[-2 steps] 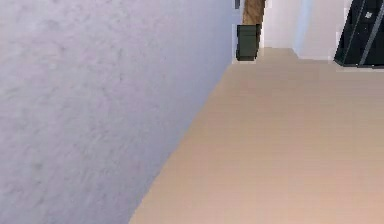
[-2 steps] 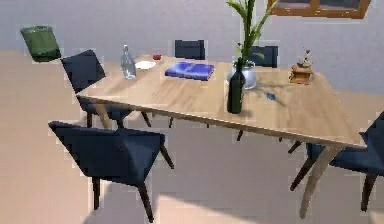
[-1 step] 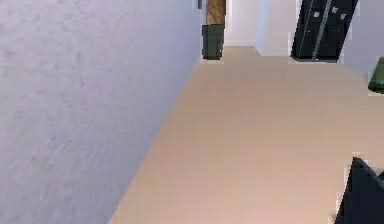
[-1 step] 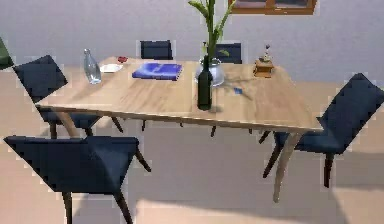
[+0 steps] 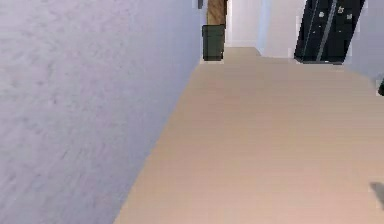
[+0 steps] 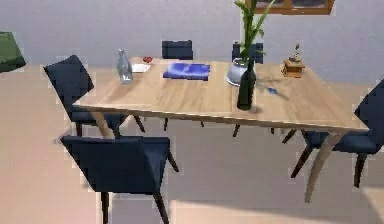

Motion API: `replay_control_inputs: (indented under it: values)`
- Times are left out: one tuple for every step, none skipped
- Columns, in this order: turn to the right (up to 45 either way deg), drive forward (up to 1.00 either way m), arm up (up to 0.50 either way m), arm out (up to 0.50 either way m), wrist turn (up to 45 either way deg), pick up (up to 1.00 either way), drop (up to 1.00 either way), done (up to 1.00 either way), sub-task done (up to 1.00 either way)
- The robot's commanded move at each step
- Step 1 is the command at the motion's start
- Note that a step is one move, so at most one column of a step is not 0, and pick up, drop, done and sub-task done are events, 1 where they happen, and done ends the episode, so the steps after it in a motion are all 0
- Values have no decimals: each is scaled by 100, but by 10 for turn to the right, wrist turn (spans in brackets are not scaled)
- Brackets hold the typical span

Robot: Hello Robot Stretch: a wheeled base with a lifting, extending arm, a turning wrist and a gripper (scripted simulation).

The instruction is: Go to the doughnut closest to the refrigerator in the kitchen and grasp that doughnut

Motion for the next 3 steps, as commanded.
replay_control_inputs:
  values:
    - [90, 0, 0, 0, 0, 0, 0, 0, 0]
    - [0, 75, 0, 0, 0, 0, 0, 0, 0]
    - [270, 0, 0, 0, 0, 0, 0, 0, 0]
